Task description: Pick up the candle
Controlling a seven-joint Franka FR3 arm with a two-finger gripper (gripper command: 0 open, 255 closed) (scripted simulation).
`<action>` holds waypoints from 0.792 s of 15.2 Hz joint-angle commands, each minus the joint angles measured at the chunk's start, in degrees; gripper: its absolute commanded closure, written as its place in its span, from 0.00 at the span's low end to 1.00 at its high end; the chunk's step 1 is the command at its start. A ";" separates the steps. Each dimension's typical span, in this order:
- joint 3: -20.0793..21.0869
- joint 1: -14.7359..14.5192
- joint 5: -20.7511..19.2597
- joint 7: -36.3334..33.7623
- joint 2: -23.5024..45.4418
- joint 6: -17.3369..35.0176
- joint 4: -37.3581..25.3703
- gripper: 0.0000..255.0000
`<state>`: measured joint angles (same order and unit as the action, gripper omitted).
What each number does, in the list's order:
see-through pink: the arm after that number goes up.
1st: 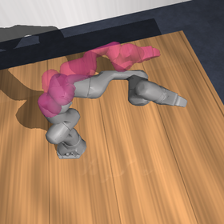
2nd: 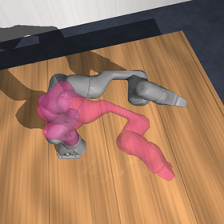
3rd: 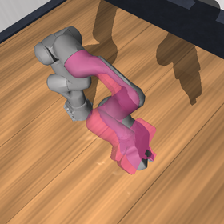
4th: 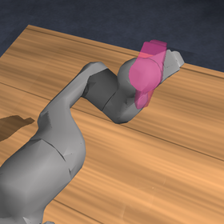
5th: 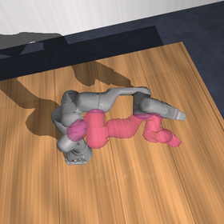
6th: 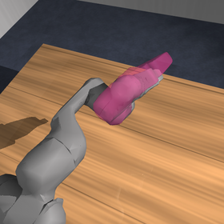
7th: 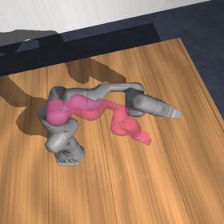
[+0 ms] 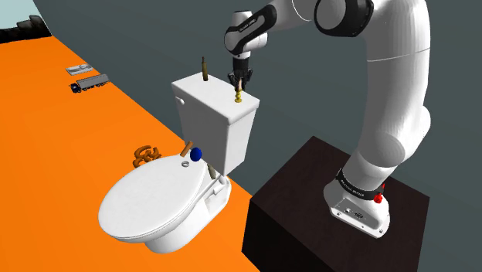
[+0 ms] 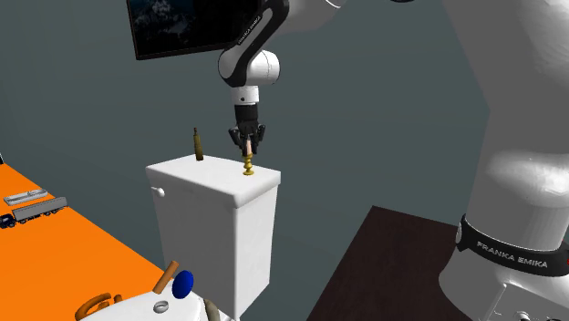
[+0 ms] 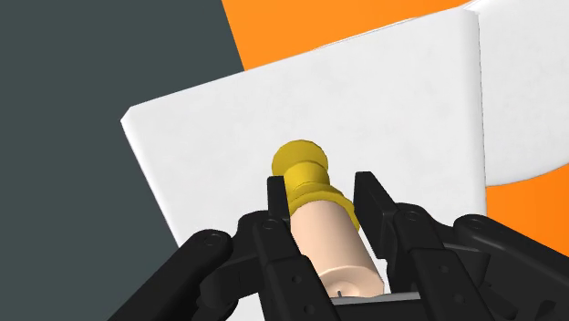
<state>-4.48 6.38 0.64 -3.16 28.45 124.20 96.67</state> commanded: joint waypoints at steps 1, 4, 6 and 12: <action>-0.02 -0.05 -0.05 -0.03 -0.72 -1.07 -0.33 1.00; -0.06 -0.08 -0.13 -0.04 -1.77 -2.92 -1.13 1.00; -0.09 -0.09 -0.17 -0.05 -2.43 -4.17 -1.72 1.00; -0.16 -0.13 -0.30 -0.05 -4.18 -8.03 -3.84 1.00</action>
<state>-4.62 6.22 0.35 -3.25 24.49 116.89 93.32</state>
